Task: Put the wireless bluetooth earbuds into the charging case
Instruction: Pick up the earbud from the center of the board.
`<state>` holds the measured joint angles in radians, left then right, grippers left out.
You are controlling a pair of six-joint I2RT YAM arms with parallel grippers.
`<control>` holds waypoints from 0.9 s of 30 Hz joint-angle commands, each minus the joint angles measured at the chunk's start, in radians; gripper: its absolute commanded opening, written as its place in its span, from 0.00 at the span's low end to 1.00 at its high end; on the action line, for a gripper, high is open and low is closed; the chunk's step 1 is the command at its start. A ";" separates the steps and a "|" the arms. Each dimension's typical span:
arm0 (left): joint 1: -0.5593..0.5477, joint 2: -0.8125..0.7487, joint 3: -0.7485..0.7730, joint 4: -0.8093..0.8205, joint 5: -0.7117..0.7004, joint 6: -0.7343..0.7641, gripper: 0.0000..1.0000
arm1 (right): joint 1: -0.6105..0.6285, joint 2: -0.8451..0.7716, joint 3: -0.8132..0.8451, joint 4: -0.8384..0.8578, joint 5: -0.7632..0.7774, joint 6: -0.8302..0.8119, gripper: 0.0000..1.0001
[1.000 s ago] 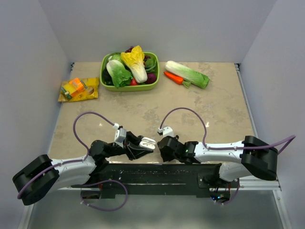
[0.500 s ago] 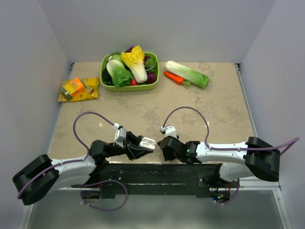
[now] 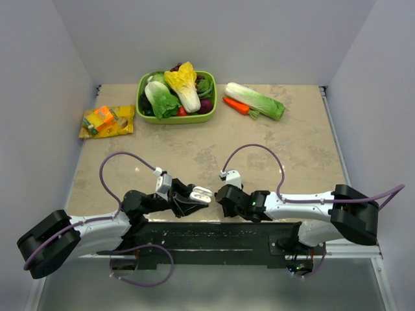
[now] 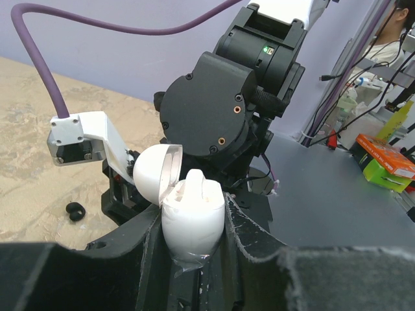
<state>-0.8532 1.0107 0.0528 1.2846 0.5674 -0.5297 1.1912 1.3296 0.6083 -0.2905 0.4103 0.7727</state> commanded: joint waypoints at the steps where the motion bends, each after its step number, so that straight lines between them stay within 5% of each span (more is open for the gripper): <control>1: -0.006 0.000 -0.016 0.610 -0.015 0.027 0.00 | -0.002 0.028 0.025 -0.090 0.096 0.056 0.37; 27: -0.017 -0.029 -0.028 0.611 -0.017 0.017 0.00 | 0.011 0.013 0.036 -0.179 0.136 0.140 0.25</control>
<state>-0.8612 0.9955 0.0525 1.2846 0.5674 -0.5301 1.1988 1.3434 0.6357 -0.3885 0.4953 0.8719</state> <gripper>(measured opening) 0.342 0.269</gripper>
